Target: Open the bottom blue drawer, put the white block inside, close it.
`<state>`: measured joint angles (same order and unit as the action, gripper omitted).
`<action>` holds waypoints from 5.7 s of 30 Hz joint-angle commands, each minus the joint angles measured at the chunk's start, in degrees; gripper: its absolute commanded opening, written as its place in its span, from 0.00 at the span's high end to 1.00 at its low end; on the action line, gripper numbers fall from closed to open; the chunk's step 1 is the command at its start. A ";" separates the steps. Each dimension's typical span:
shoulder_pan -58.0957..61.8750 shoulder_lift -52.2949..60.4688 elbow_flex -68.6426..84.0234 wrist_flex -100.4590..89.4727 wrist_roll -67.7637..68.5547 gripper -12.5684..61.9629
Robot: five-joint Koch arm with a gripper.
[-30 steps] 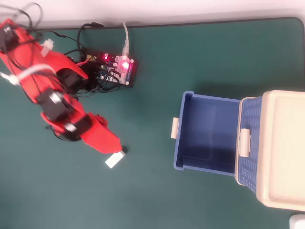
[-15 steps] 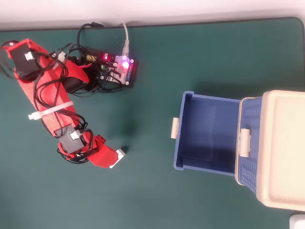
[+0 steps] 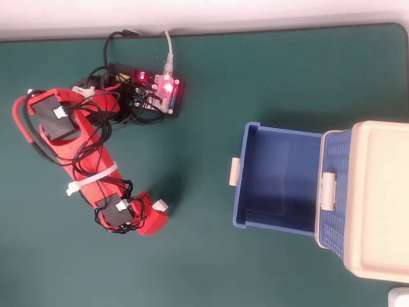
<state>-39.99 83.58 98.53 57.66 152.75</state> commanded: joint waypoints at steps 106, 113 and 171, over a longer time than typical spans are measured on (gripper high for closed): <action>-43.59 -26.54 -63.11 21.01 8.00 0.37; -43.95 -32.08 -69.70 7.03 7.82 0.37; 24.52 51.24 43.51 36.91 -71.28 0.37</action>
<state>-14.94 131.92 141.68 87.45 83.76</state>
